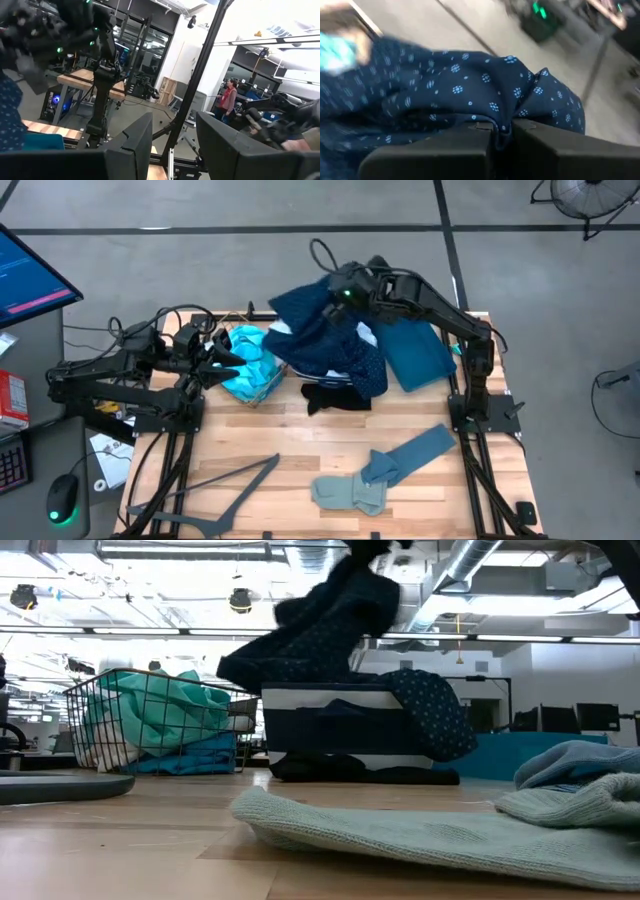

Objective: Pick & Place Cloths
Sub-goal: Put the blue polo shirt into the blue laundry bin, then put the blue sock into the blue bin

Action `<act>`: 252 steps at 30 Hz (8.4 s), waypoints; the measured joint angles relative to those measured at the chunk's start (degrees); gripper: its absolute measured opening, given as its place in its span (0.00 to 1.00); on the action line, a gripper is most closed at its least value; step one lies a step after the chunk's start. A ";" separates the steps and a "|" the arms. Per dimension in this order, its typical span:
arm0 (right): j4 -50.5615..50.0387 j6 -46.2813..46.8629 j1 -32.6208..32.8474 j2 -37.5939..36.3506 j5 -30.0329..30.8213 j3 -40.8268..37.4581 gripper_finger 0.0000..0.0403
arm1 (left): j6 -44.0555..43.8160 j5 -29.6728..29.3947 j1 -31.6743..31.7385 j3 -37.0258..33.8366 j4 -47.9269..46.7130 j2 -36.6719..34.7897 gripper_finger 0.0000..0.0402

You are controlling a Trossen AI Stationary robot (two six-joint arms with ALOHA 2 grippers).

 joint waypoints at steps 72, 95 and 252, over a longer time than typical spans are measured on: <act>-19.32 18.89 8.49 -1.06 -24.50 -15.67 0.76 | -0.41 -9.16 -0.09 0.00 0.00 11.13 0.34; 28.56 51.57 23.43 -27.48 -15.60 -84.24 0.76 | 0.13 -5.38 -0.10 -0.02 -0.55 8.37 0.34; -9.35 69.63 29.12 -35.90 -6.37 -48.90 0.00 | 1.51 -12.76 -5.05 -0.01 -4.07 13.40 0.34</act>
